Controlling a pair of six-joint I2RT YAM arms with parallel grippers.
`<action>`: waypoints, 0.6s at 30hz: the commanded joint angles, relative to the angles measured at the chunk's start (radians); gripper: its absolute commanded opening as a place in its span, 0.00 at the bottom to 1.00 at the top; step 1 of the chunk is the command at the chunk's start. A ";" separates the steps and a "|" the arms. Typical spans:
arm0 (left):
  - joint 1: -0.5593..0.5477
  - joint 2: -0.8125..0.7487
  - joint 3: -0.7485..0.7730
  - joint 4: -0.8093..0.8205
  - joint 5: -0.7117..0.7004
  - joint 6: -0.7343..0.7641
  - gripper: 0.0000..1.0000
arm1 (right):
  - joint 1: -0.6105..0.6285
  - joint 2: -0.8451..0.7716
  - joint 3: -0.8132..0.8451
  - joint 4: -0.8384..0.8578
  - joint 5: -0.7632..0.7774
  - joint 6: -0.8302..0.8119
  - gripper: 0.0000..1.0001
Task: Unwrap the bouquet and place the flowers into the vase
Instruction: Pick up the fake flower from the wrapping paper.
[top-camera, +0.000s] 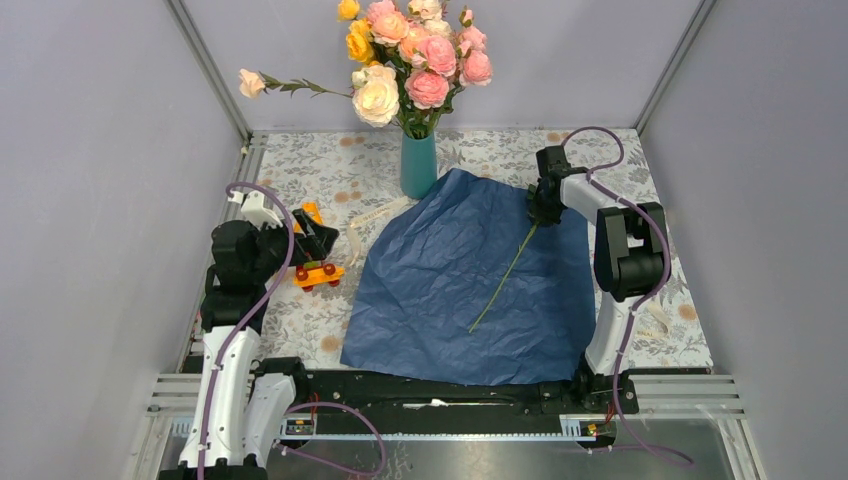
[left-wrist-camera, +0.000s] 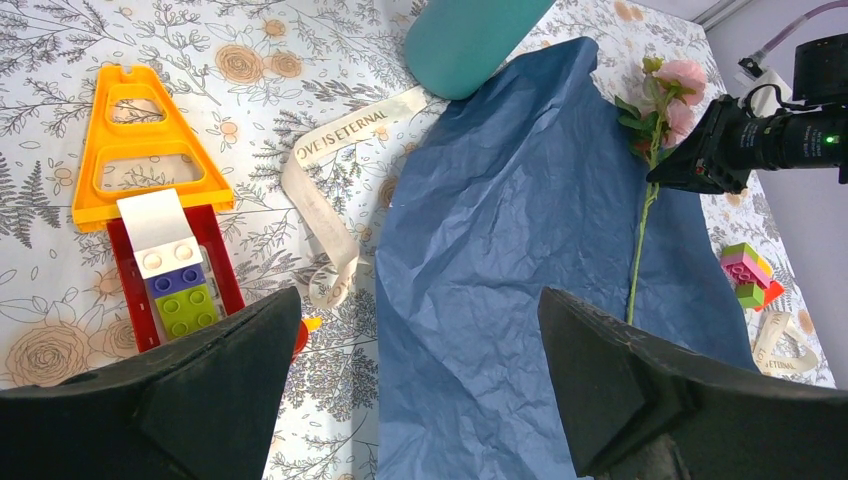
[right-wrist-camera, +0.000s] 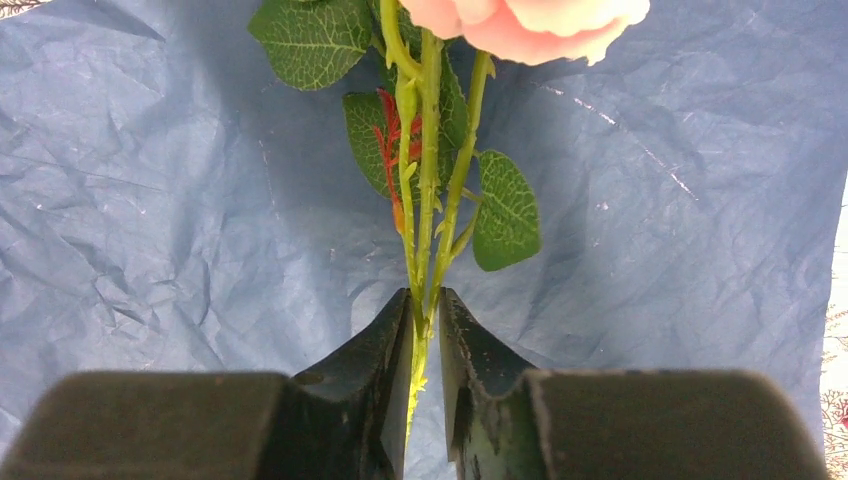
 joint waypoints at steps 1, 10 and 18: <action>0.006 -0.021 0.002 0.049 -0.001 0.000 0.95 | 0.020 0.005 0.042 -0.018 0.060 -0.025 0.20; 0.006 -0.023 0.000 0.051 0.009 -0.001 0.95 | 0.021 -0.002 0.038 -0.009 0.044 -0.033 0.00; 0.004 -0.034 -0.007 0.078 0.046 -0.004 0.95 | 0.026 -0.238 -0.123 0.086 0.025 -0.027 0.00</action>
